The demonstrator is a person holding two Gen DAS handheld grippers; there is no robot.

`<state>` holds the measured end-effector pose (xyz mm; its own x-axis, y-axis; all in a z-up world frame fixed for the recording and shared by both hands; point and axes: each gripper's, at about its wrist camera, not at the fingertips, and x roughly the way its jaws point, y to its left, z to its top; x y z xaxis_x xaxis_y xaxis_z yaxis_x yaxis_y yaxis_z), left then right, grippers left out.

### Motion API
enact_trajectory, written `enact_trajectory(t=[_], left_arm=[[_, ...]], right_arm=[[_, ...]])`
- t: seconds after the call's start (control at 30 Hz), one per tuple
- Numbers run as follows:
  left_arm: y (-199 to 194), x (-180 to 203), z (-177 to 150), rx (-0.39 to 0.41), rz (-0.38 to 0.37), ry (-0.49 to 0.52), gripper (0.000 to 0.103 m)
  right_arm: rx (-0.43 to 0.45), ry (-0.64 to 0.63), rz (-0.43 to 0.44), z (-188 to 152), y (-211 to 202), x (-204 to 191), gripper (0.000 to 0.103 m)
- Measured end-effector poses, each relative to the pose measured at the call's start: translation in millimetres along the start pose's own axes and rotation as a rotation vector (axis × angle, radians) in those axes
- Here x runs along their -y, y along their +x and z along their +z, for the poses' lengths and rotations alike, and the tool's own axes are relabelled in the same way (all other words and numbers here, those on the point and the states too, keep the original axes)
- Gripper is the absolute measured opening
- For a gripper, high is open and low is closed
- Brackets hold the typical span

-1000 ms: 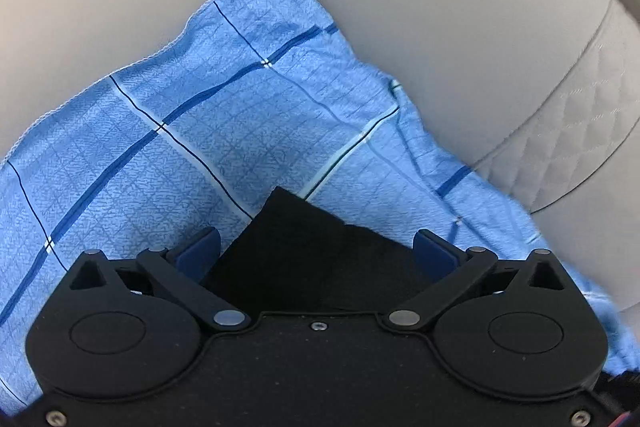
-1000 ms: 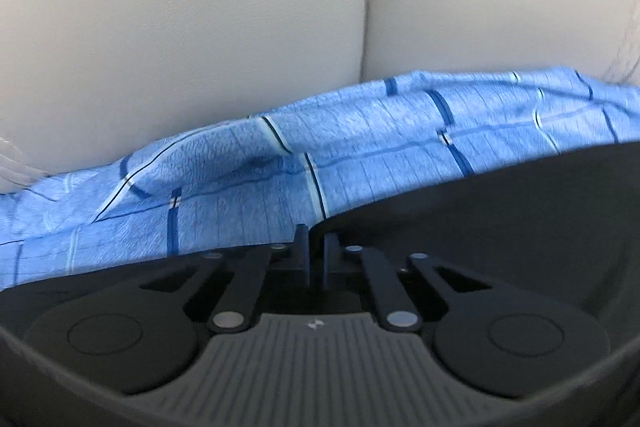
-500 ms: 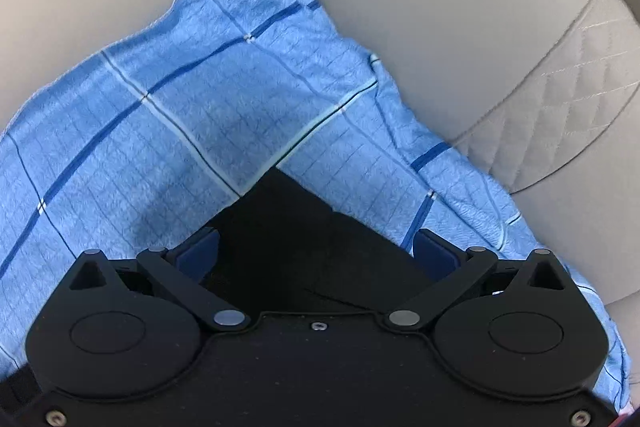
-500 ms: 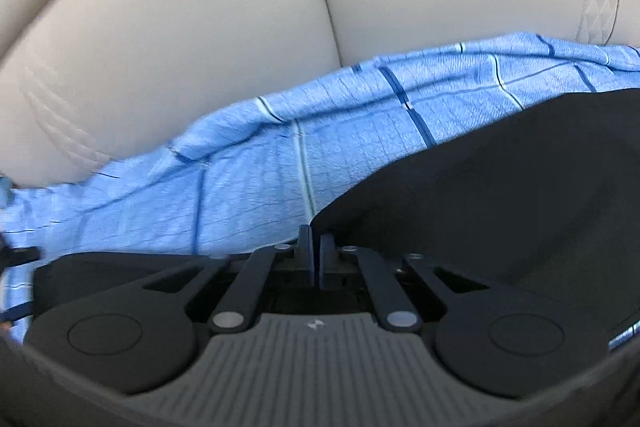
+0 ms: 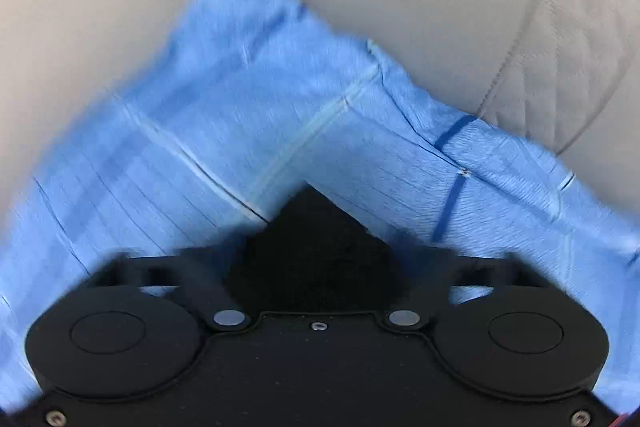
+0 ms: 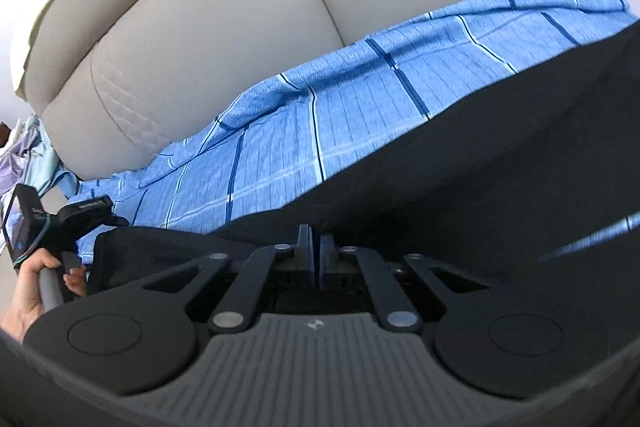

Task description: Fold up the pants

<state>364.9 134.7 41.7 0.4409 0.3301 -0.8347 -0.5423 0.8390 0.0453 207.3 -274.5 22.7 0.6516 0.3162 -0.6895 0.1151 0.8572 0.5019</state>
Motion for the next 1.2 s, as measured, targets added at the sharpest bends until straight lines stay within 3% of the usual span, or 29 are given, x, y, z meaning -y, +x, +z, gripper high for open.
enact_trajectory(t=[0.13,0.4,0.53,0.63,0.7,0.87,1.0,1.2], left_arm=[[-22.9,-18.3,-15.5,0.042,-0.108,0.018,0.024],[-129.1,-78.6,-48.5,0.265,-0.318,-0.021,0.018],[-177.6,-128.3,-90.9,0.347,-0.398,-0.078,0.018],[-197.9,-155.9,-131.4,0.408,-0.38,-0.054,0.018],[-202.3,-171.5,-158.0,0.406,-0.357,-0.048,0.018],[-177.0,-193.9,-208.0,0.259,-0.29,-0.056,0.018],[-160.9,-207.8,-228.8,0.165,-0.271,-0.107,0.018],[-170.9,-215.4,-236.8,0.225,-0.255,-0.097,0.019]], right_arm=[[0.018,0.002,0.006,-21.3,-5.8,7.4,0.004],[0.125,0.006,0.041,-50.7,-56.5,14.4,0.004],[0.201,0.049,0.076,-82.9,-89.5,19.6,0.004],[0.223,0.08,0.071,-117.4,-105.8,22.1,0.004],[0.207,0.1,0.06,-138.3,-110.2,24.7,0.004],[0.133,0.064,-0.046,-172.1,-109.8,23.7,0.004],[0.094,-0.046,-0.141,-181.8,-108.5,11.4,0.004],[0.058,-0.108,-0.168,-194.0,-116.0,1.0,0.007]])
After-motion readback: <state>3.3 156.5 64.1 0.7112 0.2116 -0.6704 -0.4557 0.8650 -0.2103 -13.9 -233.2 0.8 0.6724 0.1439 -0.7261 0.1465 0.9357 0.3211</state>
